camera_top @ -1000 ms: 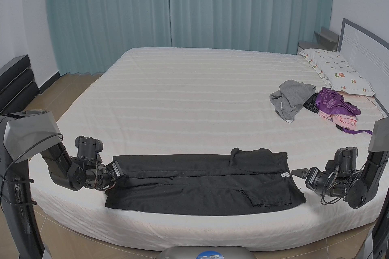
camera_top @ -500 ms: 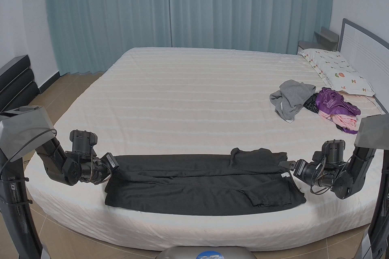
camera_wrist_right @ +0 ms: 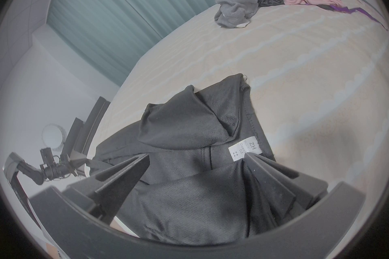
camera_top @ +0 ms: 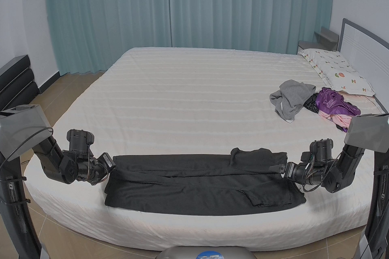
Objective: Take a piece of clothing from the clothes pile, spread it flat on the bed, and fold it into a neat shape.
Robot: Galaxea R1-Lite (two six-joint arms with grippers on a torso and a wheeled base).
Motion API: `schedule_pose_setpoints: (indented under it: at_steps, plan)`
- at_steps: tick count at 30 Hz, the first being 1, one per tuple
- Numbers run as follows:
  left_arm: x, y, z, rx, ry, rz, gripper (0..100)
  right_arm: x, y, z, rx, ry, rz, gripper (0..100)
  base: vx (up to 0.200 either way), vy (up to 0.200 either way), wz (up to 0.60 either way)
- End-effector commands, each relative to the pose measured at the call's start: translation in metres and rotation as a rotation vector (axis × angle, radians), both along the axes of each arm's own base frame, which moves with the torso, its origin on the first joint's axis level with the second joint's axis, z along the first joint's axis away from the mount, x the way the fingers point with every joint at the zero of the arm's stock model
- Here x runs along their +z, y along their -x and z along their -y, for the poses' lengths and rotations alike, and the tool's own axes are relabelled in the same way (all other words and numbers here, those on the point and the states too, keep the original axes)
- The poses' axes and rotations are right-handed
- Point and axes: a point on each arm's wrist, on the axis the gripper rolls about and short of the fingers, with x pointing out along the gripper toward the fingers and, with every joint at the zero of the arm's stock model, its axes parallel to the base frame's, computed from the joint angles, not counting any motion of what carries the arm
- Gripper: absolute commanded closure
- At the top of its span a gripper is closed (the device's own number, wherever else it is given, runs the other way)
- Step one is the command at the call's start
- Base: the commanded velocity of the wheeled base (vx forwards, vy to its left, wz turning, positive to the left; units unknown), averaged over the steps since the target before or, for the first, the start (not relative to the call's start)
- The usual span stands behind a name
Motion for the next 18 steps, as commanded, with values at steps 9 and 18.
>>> schedule_pose_setpoints:
  at_steps: [9,18]
  plan:
    - [-0.0005,0.0021,0.0004,-0.002,-0.001,-0.006,100,-0.0091,0.0025,0.0024,0.097,0.086,-0.006,0,0.0,0.0,0.0]
    - [-0.0007,0.0023,0.0004,-0.002,-0.001,-0.006,100,-0.0101,-0.0054,0.0078,0.101,0.123,0.025,0,0.0,0.0,0.0]
